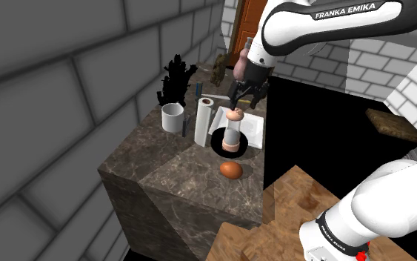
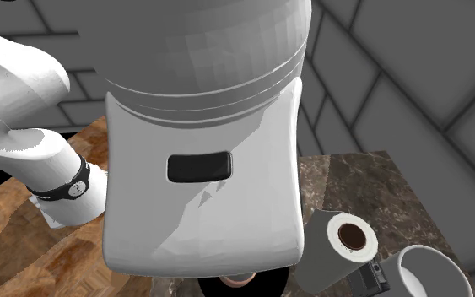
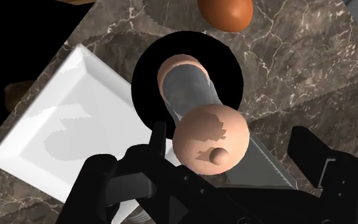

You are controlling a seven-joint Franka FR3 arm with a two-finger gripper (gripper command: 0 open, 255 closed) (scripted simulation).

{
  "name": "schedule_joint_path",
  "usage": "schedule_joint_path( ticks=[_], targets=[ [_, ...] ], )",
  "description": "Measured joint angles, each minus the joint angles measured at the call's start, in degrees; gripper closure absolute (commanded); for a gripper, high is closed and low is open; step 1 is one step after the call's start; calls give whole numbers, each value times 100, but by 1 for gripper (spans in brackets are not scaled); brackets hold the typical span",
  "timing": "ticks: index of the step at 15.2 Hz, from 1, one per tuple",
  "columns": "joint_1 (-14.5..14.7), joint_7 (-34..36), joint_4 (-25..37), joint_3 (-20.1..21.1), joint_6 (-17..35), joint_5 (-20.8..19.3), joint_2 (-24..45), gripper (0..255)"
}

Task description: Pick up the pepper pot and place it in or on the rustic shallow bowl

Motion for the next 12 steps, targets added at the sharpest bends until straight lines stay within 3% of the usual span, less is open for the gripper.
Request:
schedule_joint_path(
  ticks=[3, 7, 12],
  targets=[
    [0, 0, 0, 0, 0, 0, 0, 0],
    [-35, 20, 512, -67, -589, -52, -83, 0],
    [-43, 17, 604, -88, -740, -61, -132, 0]
  ],
)
